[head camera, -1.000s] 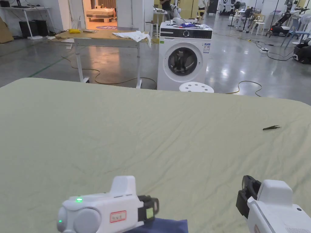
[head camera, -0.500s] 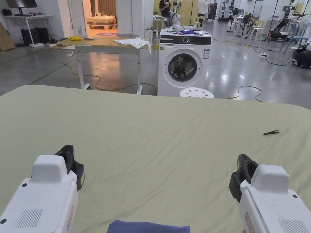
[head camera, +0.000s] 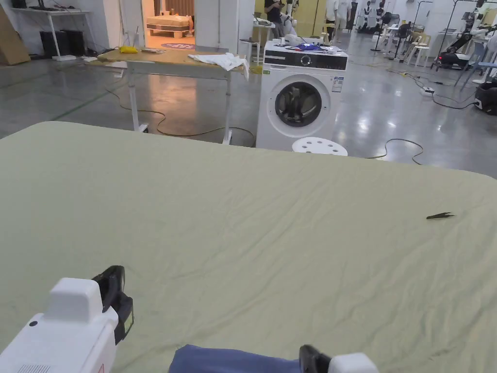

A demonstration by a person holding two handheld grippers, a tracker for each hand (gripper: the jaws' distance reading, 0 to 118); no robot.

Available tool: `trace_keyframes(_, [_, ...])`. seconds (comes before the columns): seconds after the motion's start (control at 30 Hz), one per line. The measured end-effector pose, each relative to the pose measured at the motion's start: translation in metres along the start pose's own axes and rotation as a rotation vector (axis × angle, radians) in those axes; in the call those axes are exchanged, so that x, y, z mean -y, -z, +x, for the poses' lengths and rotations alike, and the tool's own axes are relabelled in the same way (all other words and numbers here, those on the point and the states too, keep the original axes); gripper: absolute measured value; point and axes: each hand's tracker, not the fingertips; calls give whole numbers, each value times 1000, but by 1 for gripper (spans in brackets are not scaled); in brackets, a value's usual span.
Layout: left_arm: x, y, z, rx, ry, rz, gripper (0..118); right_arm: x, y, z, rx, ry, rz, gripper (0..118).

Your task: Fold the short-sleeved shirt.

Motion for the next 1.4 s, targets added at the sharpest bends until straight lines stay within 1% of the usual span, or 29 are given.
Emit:
trace_keyframes(0.03, [4,-1,-2,2,-8,-13,5,8,4,-5,-7,-4,-31,0])
trace_keyframes(0.1, [15,-2,-6,15,-36,-80,5,27,14,-9,-16,42,-86,0])
trace_keyframes(0.13, [18,-1,-9,24,-46,-125,5,36,19,-10,6,49,-114,0])
trace_keyframes(0.17, [23,0,-12,40,-66,-169,5,45,25,-10,42,49,-176,0])
trace_keyframes(0.2, [30,1,-17,61,-95,-217,5,55,29,-7,38,80,-192,0])
trace_keyframes(0.23, [34,2,-21,84,-122,-257,5,61,29,-4,51,99,-172,0])
trace_keyframes(0.27, [40,4,-26,121,-163,-294,5,64,26,-1,41,113,-122,0])
trace_keyframes(0.3, [45,6,-31,163,-208,-337,7,64,25,0,35,108,-116,0])
trace_keyframes(0.33, [49,6,-35,201,-252,-379,13,61,25,-1,36,107,-129,0])
trace_keyframes(0.4, [60,14,-45,318,-376,-464,36,59,23,-1,36,117,-132,0])
trace_keyframes(0.43, [66,21,-48,377,-426,-510,49,59,24,0,34,116,-133,0])
trace_keyframes(0.47, [73,26,-49,445,-490,-555,69,59,25,0,32,113,-132,0])
trace_keyframes(0.5, [81,32,-50,512,-558,-594,81,59,25,1,31,113,-132,0])
trace_keyframes(0.57, [99,43,-51,632,-705,-642,87,59,24,2,27,116,-129,0])
trace_keyframes(0.63, [114,54,-48,722,-804,-708,94,59,25,3,23,118,-128,0])
trace_keyframes(0.7, [122,64,-41,745,-839,-773,94,59,24,3,20,122,-128,0])
trace_keyframes(0.8, [131,78,-26,810,-802,-816,94,59,24,3,19,117,-127,0])
trace_keyframes(0.87, [135,85,-17,840,-795,-826,88,59,24,4,18,115,-126,0])
trace_keyframes(0.9, [135,88,-13,847,-799,-825,83,59,24,4,17,112,-125,0])
trace_keyframes(0.93, [135,92,-10,852,-797,-830,75,60,23,3,16,110,-125,0])
trace_keyframes(0.97, [133,93,-6,843,-773,-848,66,60,23,3,17,109,-125,0])
trace_keyframes(1.03, [128,89,2,792,-662,-842,45,60,23,4,19,107,-125,0])
trace_keyframes(1.07, [127,89,1,786,-650,-841,36,60,23,3,17,105,-123,0])
trace_keyframes(1.13, [128,86,1,789,-711,-863,30,60,23,0,21,86,-120,0])
trace_keyframes(1.17, [126,85,0,803,-725,-855,27,59,23,-1,24,73,-118,0])
trace_keyframes(1.23, [122,83,-1,804,-703,-848,26,59,22,-4,29,57,-115,0])
trace_keyframes(1.27, [124,86,-4,803,-705,-852,25,57,22,-6,37,29,-116,0])
trace_keyframes(1.33, [121,86,-7,807,-741,-856,25,49,19,-11,48,-9,-118,0])
trace_keyframes(1.4, [111,81,-10,817,-769,-847,25,38,16,-12,47,-26,-78,0])
